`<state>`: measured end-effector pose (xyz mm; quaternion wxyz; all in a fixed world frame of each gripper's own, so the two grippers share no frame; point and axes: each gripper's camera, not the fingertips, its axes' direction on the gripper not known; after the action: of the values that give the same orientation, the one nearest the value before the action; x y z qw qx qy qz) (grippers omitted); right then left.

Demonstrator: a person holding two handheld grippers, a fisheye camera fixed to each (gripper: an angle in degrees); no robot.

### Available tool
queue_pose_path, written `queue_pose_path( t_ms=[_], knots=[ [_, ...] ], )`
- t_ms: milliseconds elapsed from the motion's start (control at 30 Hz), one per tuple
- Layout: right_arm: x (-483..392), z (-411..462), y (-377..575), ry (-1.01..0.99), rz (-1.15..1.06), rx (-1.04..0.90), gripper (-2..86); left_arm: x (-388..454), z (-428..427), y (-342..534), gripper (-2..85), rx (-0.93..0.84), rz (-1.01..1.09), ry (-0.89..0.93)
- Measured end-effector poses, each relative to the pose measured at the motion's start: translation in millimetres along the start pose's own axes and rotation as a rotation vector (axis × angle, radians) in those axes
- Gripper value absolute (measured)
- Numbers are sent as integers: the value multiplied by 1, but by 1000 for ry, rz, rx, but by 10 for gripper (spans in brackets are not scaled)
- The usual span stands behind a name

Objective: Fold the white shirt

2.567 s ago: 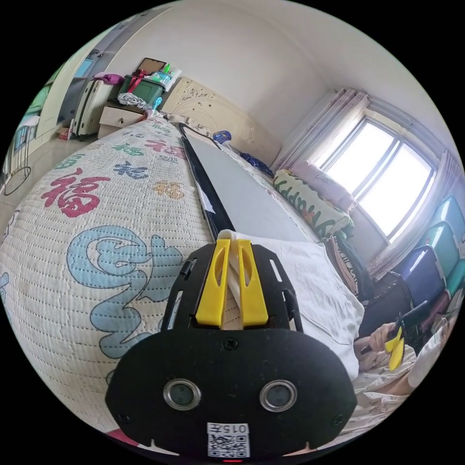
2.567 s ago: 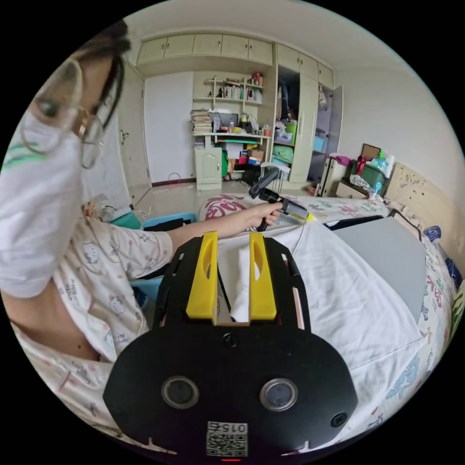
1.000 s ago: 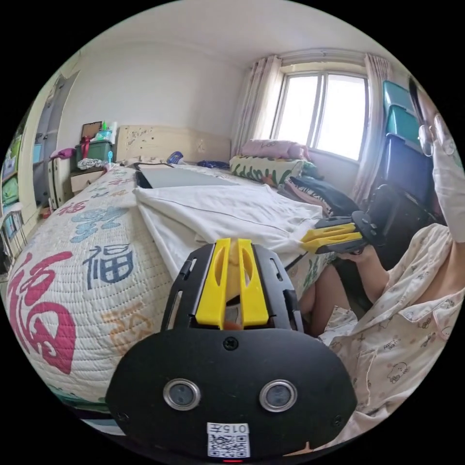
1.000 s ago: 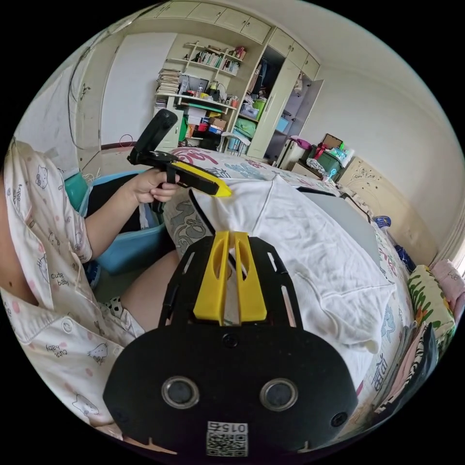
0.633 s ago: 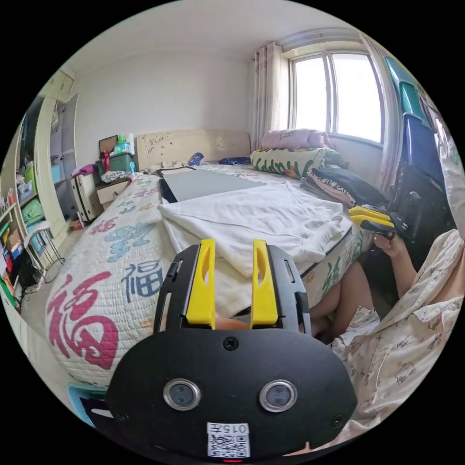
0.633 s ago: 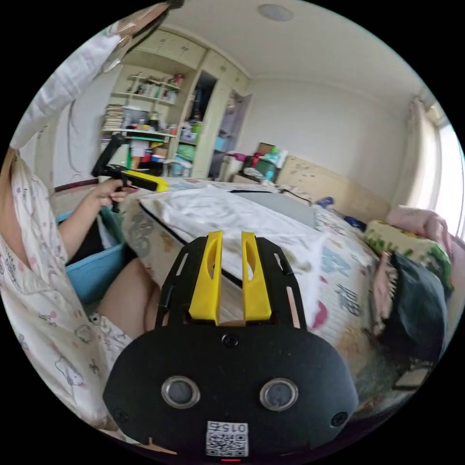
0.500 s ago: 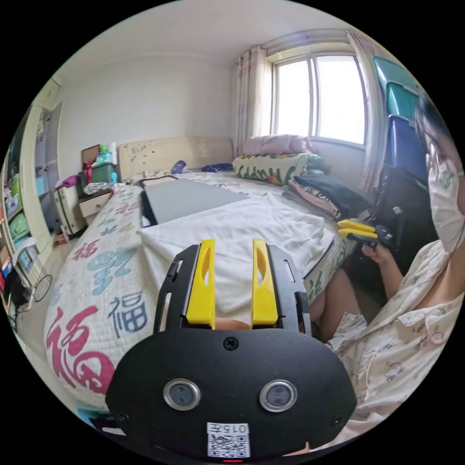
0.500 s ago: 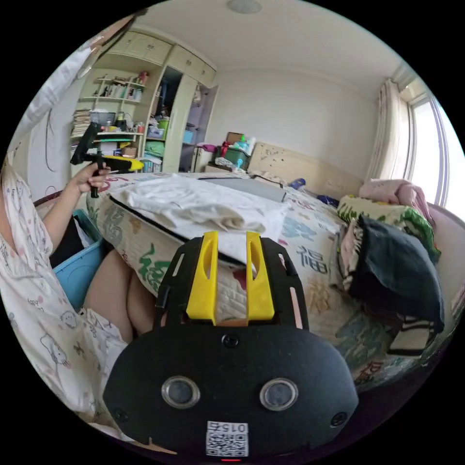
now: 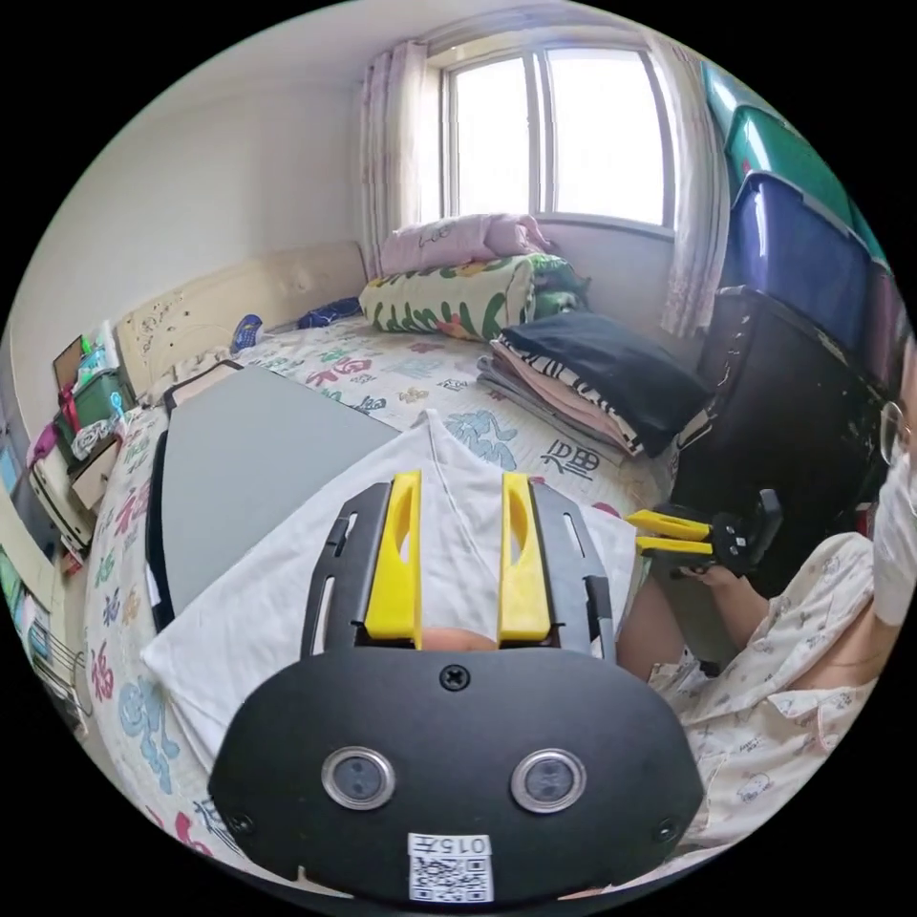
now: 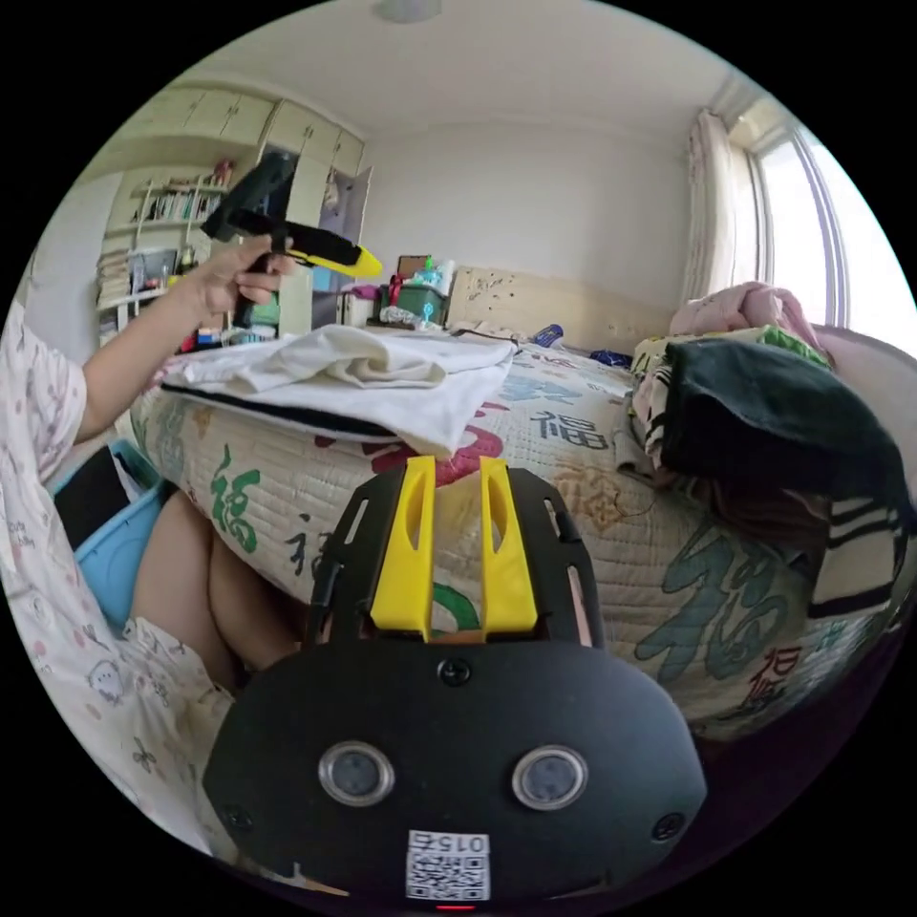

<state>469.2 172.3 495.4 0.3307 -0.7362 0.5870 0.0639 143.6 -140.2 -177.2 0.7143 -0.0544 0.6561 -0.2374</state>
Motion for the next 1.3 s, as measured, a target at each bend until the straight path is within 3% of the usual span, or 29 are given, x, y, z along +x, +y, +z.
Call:
queue_pose_path(
  t_ms=[367,533,700,833,1000,1200,1300],
  knots=[
    [73,-37,-64,-183,40,90,76,-45,232,-121,155,-300,-169,-72],
    [84,-39,-83,-201,77,106,51,-39,304,-130,135,-468,-95,-275],
    [89,-37,-85,-206,149,136,-2,-30,322,-133,100,-492,13,-368],
    [94,-43,-77,-201,222,190,-9,-32,310,-144,46,-447,17,-370],
    [78,-69,-66,-40,206,277,-10,-37,269,-169,24,-287,-46,-289],
    [22,-123,-71,84,152,518,-10,-62,155,-208,21,99,-210,17],
    [-58,-118,-71,-41,64,618,-10,-97,87,-198,23,247,-278,172]
  ],
)
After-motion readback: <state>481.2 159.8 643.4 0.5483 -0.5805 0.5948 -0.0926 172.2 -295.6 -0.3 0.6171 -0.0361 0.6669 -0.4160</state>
